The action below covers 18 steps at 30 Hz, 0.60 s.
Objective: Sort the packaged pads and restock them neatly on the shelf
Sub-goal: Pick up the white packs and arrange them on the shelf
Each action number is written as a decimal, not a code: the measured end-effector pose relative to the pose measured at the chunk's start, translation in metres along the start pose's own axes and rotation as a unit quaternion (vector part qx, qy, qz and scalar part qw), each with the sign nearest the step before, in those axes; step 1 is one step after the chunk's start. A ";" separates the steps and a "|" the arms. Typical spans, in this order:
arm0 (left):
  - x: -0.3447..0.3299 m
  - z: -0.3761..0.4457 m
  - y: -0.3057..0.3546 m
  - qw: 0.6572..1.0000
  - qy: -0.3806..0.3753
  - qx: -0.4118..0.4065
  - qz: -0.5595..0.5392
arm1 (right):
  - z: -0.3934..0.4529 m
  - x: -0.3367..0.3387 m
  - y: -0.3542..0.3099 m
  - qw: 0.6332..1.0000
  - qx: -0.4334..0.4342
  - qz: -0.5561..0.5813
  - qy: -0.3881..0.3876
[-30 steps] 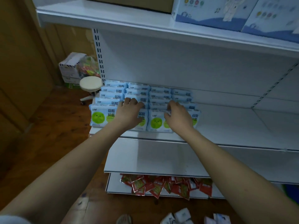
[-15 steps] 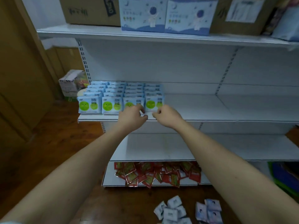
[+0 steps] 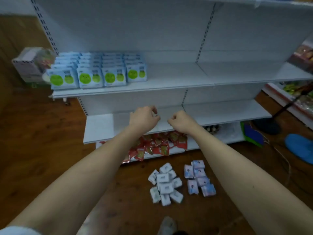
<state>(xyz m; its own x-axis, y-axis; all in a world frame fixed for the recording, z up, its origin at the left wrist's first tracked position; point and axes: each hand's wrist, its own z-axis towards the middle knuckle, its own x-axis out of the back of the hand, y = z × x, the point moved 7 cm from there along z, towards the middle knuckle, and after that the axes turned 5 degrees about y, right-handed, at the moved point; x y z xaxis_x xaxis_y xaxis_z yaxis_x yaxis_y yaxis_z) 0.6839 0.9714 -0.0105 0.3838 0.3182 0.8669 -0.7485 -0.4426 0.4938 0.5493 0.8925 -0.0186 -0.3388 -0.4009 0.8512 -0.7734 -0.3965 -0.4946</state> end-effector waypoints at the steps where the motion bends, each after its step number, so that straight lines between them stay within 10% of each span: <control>1: -0.012 -0.011 -0.006 1.000 -0.015 0.006 -0.009 | -0.009 -0.009 0.010 1.000 -0.011 -0.004 -0.003; 18: -0.263 -0.110 -0.025 0.968 -0.188 0.164 -0.037 | -0.054 -0.167 0.258 0.964 -0.157 0.037 -0.210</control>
<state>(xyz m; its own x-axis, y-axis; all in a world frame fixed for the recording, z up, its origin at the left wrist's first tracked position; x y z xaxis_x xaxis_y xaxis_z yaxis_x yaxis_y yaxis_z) 0.5425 0.9907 -0.2586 0.6457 0.0599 0.7612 -0.5224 -0.6925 0.4976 0.3773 0.9020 -0.2783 -0.2044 -0.7436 0.6366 -0.9020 -0.1095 -0.4176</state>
